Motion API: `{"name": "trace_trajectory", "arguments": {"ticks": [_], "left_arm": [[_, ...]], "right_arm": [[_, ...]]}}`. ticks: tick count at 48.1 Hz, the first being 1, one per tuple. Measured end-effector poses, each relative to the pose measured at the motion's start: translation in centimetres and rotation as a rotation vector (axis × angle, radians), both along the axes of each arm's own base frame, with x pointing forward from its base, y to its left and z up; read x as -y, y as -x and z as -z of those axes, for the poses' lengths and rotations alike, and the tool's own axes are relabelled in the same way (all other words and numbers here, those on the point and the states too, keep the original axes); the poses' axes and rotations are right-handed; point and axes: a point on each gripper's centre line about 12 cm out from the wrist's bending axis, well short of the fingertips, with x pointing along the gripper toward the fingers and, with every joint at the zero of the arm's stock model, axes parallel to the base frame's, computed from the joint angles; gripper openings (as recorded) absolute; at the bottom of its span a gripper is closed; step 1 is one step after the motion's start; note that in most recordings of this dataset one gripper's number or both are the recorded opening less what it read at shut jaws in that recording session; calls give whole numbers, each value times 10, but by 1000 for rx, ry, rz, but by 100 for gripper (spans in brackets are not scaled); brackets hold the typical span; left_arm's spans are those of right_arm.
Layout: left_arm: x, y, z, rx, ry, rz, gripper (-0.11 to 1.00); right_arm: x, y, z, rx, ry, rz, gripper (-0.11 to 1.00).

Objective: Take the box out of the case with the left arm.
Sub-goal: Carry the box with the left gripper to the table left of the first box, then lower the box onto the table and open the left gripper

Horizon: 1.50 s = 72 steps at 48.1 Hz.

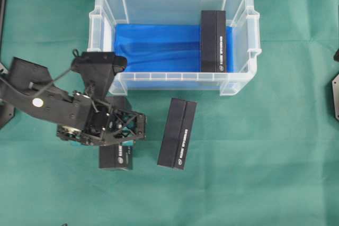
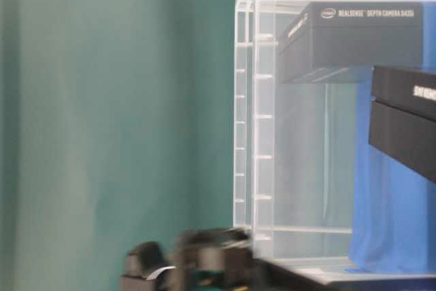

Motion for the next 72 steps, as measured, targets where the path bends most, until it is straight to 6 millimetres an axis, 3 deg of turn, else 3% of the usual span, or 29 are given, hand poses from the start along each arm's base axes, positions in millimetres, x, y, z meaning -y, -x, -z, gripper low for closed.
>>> {"name": "trace_trajectory", "arguments": {"ticks": [7,25,32,34,47,54,72], "left_arm": [[2,0,19,3,2,7,60],[2,4,24,10,1,28,61],[5,5,24,6,2,37,94],[6,5,24,6,0,41,99],[9,4,23,11,12,34,97],[9,1,3,49,23,32,97],[-4,17,-81,110,35,8,97]], "right_arm": [[1,0,0,-2,4,1,0],[1,0,0,0,6,1,0],[1,0,0,-1,5,3,0],[1,0,0,0,6,1,0],[1,0,0,-2,6,3,0],[1,0,0,-1,5,3,0],[1,0,0,-2,8,1,0]]}}
